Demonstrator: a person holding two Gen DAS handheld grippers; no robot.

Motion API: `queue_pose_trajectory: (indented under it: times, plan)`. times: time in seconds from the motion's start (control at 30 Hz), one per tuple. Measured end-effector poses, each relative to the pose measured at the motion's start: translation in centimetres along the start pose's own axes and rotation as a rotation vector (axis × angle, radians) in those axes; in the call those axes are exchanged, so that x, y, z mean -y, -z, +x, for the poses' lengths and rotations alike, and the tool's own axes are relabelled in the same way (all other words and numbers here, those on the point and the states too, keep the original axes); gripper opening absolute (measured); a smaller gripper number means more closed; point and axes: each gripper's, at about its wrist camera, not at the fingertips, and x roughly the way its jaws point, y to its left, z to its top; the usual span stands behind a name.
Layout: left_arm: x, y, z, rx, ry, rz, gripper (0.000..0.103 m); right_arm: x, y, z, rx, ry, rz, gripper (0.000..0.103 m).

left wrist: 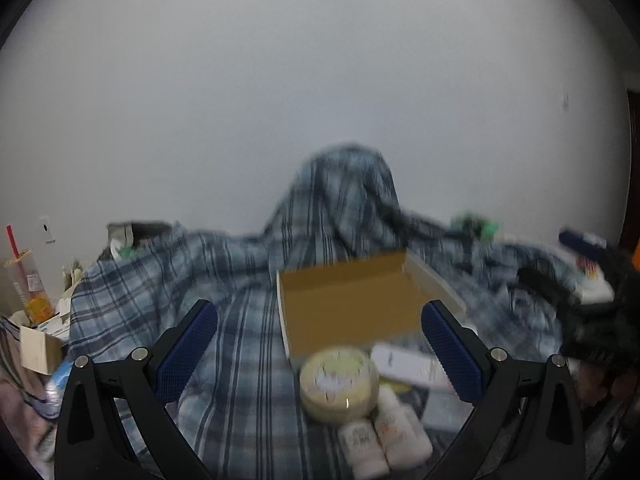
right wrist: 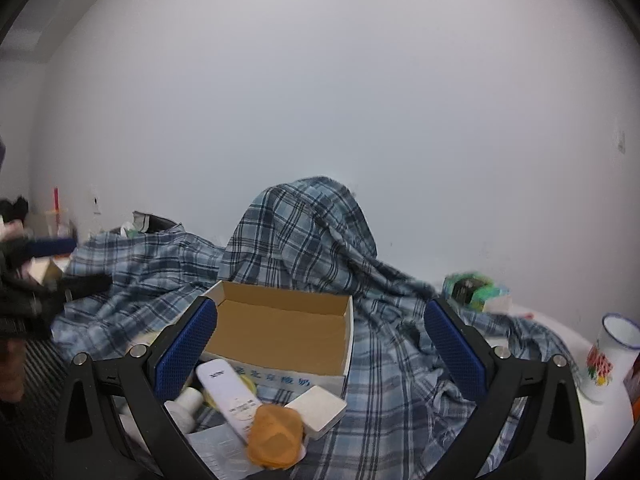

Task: Organize rigid objects
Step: 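Move both tools toward the tin and orange box beside the cardboard box, then grasp the round cartoon-printed tin with the left gripper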

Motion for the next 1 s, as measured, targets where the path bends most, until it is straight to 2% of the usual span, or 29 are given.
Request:
queue_pose_trajectory:
  times: [0.03,0.13,0.37,0.6,0.67,0.77,1.0]
  plan:
    - [0.2,-0.4,0.2,-0.057,-0.003,0.014,0.103,0.3,-0.5,-0.1,-0.019,-0.005,0.024,0.103]
    - [0.7,-0.9,0.3,-0.181,0.049,0.029,0.103,1.0,-1.6,0.0,-0.113,-0.003,0.054,0.103]
    - [1.2,0.0,-0.1,-0.274,0.075,0.061,0.103,2.2,-0.9,0.5,-0.264,-0.086,0.131,0.103]
    - [1.7,0.8,1.7,-0.366,0.124,0.070,0.103,2.8,0.6,2.6,-0.360,-0.071,0.135,0.103]
    - [1.6,1.4,3.0,-0.406,0.144,0.055,0.102,3.0,0.9,3.1,-0.373,-0.065,0.130,0.103]
    - [1.5,2.3,5.6,-0.485,0.158,0.041,0.096,3.2,1.4,3.8,-0.381,-0.063,0.124,0.103]
    - [1.0,4.1,9.5,-0.568,0.120,0.047,0.095,3.7,2.6,5.3,-0.416,-0.075,0.137,0.103]
